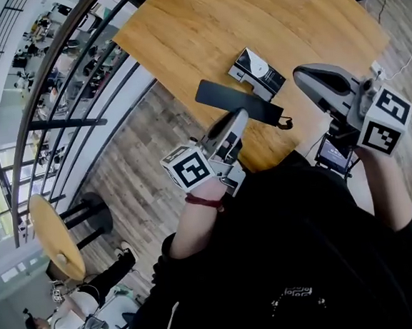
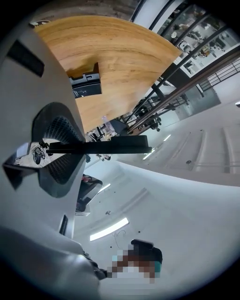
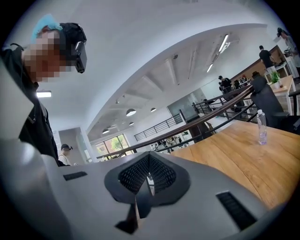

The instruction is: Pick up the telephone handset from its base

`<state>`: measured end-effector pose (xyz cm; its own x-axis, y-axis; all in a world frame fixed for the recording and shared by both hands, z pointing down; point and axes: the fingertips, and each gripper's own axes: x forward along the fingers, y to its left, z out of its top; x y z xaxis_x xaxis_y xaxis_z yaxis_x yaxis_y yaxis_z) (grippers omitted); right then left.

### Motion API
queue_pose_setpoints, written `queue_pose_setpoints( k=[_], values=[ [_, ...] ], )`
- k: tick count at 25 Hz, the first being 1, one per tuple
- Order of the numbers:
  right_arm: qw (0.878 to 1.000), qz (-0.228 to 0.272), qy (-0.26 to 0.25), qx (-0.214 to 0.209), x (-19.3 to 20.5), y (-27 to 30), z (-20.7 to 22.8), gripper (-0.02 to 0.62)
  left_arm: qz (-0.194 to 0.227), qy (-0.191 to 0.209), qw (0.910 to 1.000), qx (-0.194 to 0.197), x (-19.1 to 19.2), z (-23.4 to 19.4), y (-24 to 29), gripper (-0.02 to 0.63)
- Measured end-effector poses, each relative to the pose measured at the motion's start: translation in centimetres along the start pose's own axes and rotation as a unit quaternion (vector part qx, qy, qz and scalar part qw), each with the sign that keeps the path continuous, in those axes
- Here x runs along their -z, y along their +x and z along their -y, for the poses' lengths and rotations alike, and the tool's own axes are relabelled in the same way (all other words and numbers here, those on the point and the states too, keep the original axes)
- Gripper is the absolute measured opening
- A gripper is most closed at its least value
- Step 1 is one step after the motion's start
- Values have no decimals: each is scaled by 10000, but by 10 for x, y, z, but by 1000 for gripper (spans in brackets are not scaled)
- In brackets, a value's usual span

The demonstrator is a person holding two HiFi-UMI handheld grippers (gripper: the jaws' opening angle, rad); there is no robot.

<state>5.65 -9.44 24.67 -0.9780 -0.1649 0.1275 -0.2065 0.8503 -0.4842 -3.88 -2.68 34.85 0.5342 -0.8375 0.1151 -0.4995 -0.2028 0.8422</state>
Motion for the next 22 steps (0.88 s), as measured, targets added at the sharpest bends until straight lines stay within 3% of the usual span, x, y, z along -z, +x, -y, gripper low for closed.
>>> queue_pose_setpoints(
  k=[10, 22],
  values=[
    [9996, -170, -211, -109, 0, 31, 6, 17, 266, -123, 9993, -244, -5, -19, -14, 74],
    [9992, -281, -230, -162, 1, 34, 4, 17, 257, -301, 9982, -442, 0, -38, -18, 74]
  ],
)
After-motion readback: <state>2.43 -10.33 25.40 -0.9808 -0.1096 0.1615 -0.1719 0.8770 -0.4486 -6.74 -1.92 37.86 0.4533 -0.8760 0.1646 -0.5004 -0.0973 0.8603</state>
